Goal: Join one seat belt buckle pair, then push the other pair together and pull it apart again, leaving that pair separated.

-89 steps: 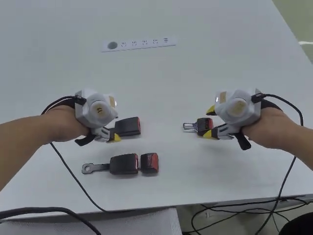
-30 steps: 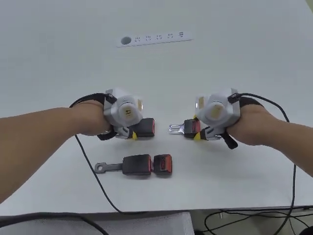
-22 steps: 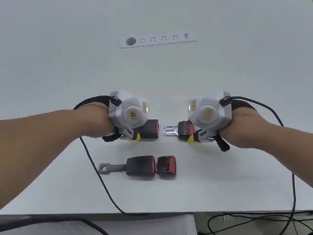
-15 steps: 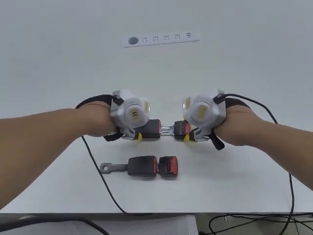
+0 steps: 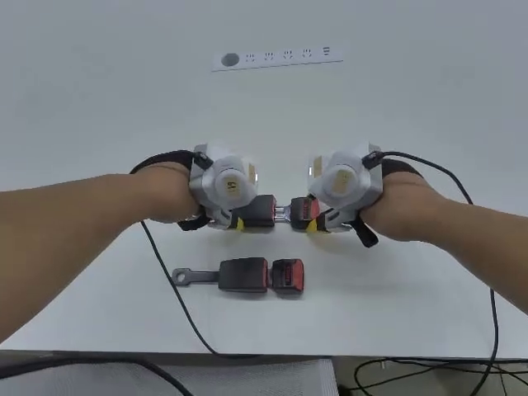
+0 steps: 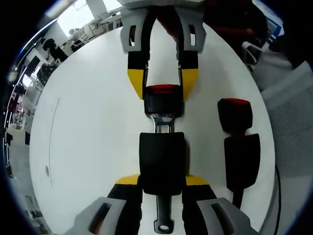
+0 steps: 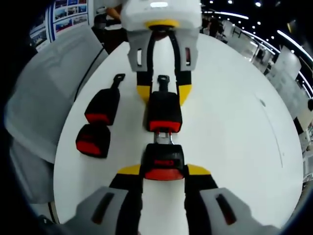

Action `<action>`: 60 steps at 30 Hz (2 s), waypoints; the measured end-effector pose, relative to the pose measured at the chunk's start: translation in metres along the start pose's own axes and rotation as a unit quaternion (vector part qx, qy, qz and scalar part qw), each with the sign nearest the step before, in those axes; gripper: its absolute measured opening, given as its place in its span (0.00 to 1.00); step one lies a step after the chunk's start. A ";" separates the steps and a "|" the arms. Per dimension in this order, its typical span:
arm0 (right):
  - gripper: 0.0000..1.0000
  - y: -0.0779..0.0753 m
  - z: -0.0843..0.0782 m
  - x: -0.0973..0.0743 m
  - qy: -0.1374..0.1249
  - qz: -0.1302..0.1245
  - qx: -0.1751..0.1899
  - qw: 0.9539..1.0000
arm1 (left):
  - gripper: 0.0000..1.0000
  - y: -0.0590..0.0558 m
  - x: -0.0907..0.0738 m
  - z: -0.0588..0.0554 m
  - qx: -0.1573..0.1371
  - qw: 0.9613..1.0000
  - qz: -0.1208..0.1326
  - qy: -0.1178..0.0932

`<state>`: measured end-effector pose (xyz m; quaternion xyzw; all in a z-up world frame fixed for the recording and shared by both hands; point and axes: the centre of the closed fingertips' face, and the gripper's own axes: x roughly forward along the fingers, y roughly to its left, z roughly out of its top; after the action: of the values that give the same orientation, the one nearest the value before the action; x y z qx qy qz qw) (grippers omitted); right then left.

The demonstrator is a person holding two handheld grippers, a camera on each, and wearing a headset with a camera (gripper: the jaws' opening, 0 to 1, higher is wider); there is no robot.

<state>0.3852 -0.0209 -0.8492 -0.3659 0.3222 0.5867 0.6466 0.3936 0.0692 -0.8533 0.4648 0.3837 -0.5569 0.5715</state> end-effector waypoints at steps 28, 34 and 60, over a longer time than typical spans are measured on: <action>0.29 0.000 0.018 0.011 -0.015 0.000 0.017 1.000 | 0.31 0.000 0.001 0.000 -0.001 1.000 -0.010 -0.011; 0.30 -0.001 0.018 0.010 -0.023 -0.002 0.023 0.999 | 0.31 0.001 0.000 0.000 -0.004 1.000 -0.006 -0.015; 0.33 0.003 0.001 -0.002 -0.022 -0.011 0.020 0.999 | 0.31 0.000 0.000 -0.001 -0.008 1.000 -0.003 -0.023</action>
<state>0.3823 -0.0211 -0.8479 -0.3435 0.3153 0.5811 0.6671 0.3938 0.0699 -0.8530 0.4463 0.3764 -0.5660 0.5821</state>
